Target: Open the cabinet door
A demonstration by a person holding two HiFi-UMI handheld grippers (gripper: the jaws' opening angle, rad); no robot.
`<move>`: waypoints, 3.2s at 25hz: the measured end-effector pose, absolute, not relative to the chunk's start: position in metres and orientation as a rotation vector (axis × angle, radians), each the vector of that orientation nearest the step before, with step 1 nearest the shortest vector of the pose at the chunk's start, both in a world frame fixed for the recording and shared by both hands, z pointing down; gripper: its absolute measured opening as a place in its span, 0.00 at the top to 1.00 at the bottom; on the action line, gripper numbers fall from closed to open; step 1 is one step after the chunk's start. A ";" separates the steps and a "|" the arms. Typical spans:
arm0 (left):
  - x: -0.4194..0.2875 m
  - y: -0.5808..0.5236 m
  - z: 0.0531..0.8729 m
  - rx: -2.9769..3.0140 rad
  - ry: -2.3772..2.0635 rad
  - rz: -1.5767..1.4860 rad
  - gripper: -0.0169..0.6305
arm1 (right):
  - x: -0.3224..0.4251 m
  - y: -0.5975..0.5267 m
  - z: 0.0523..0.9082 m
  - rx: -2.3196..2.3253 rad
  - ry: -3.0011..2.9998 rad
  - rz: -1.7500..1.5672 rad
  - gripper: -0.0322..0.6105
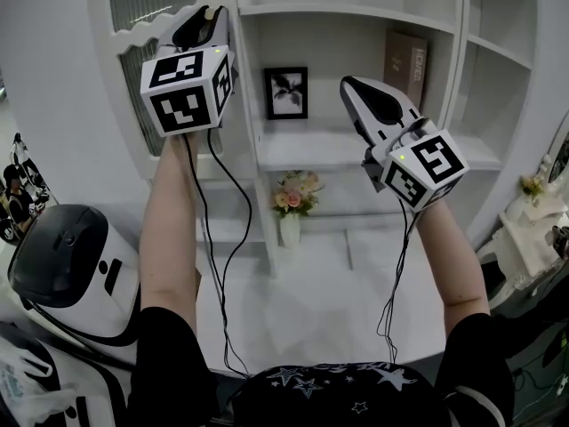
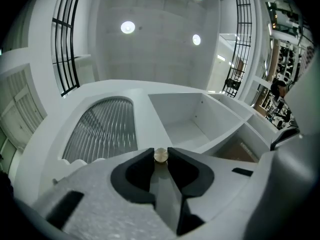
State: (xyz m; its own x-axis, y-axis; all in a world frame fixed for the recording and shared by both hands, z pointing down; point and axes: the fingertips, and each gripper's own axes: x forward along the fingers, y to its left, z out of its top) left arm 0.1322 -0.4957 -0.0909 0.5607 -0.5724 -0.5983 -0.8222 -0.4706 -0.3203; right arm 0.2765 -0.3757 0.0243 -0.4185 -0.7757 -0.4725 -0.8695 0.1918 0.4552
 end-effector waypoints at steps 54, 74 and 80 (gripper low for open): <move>0.027 -0.399 -0.086 -2.442 0.785 0.560 0.85 | 0.138 -0.335 0.039 -1.536 2.380 0.944 0.94; -0.077 -0.368 -0.087 -2.535 0.466 0.683 0.84 | 0.031 -0.335 0.036 -1.627 2.278 0.968 0.94; -0.120 -0.372 -0.087 -2.523 0.486 0.683 0.82 | -0.007 -0.332 0.044 -1.624 2.284 0.967 0.94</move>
